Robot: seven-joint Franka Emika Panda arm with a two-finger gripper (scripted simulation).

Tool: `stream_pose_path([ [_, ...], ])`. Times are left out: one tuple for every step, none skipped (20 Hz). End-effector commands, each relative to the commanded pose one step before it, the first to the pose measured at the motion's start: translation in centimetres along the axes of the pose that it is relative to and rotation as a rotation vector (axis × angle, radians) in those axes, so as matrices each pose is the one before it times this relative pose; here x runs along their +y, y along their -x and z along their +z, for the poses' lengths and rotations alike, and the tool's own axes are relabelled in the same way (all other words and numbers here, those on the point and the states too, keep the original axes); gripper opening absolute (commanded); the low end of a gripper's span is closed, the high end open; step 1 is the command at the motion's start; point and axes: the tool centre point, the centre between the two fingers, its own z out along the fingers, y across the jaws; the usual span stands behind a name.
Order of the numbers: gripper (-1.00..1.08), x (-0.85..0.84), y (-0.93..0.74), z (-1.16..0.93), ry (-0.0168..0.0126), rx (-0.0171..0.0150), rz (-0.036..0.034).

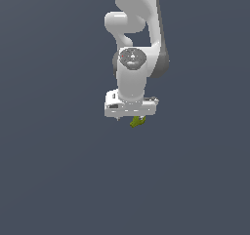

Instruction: Pick up the object and move it to a goal position.

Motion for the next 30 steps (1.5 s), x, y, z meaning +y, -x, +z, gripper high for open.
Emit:
stream_pose_path([
  [1.0, 0.001, 0.0, 0.0, 0.0, 0.0, 0.0],
  [1.0, 0.028, -0.015, -0.007, -0.00049, 0.00028, 0.00126],
  [1.0, 0.086, -0.044, -0.019, -0.00146, 0.0008, 0.00373],
  [1.0, 0.143, -0.071, -0.031, -0.00238, 0.0013, 0.00604],
  [1.0, 0.196, -0.098, -0.044, -0.00327, 0.00179, 0.00823],
  [1.0, 0.245, -0.126, -0.056, -0.0041, 0.00225, 0.0102],
  [1.0, 0.275, -0.144, -0.065, -0.00458, 0.00252, 0.01121],
  [1.0, 0.227, -0.12, -0.056, -0.00375, 0.00207, 0.00891],
  [1.0, 0.166, -0.089, -0.043, -0.00273, 0.0015, 0.0062],
  [1.0, 0.103, -0.058, -0.029, -0.00169, 0.00093, 0.00357],
  [1.0, 0.047, -0.026, -0.014, -0.00073, 0.00039, 0.00121],
  [1.0, -0.003, 0.006, 0.0, 0.00018, -0.00011, -0.00066],
  [1.0, -0.061, 0.028, 0.018, 0.00083, -0.00045, -0.0014],
  [1.0, -0.041, 0.024, 0.015, 0.00035, -0.00016, 0.00058],
  [1.0, -0.019, 0.016, 0.021, 0.00016, -0.00001, 0.00267],
  [1.0, -0.016, 0.018, 0.025, -0.00005, 0.00014, 0.0042],
  [1.0, -0.028, 0.024, 0.032, -0.00008, 0.00018, 0.00539],
  [1.0, -0.036, 0.032, 0.041, -0.00002, 0.00019, 0.00655],
  [1.0, -0.047, 0.041, 0.05, 0.00005, 0.00018, 0.00759],
  [1.0, -0.056, 0.05, 0.058, 0.00011, 0.00019, 0.00868],
  [1.0, -0.065, 0.058, 0.066, 0.00015, 0.0002, 0.00971],
  [1.0, -0.072, 0.066, 0.072, 0.00018, 0.00022, 0.01067],
  [1.0, -0.074, 0.072, 0.078, 0.00017, 0.00025, 0.01165],
  [1.0, -0.08, 0.079, 0.085, 0.00016, 0.00029, 0.01282],
  [1.0, -0.083, 0.086, 0.091, 0.00016, 0.00033, 0.01398],
  [1.0, -0.088, 0.095, 0.098, 0.00017, 0.00035, 0.01503],
  [1.0, -0.093, 0.105, 0.105, 0.00019, 0.00038, 0.01617],
  [1.0, -0.098, 0.114, 0.112, 0.0002, 0.00042, 0.01729],
  [1.0, -0.1, 0.124, 0.119, 0.00021, 0.00045, 0.01841],
  [1.0, -0.102, 0.134, 0.126, 0.00021, 0.00049, 0.01962],
])
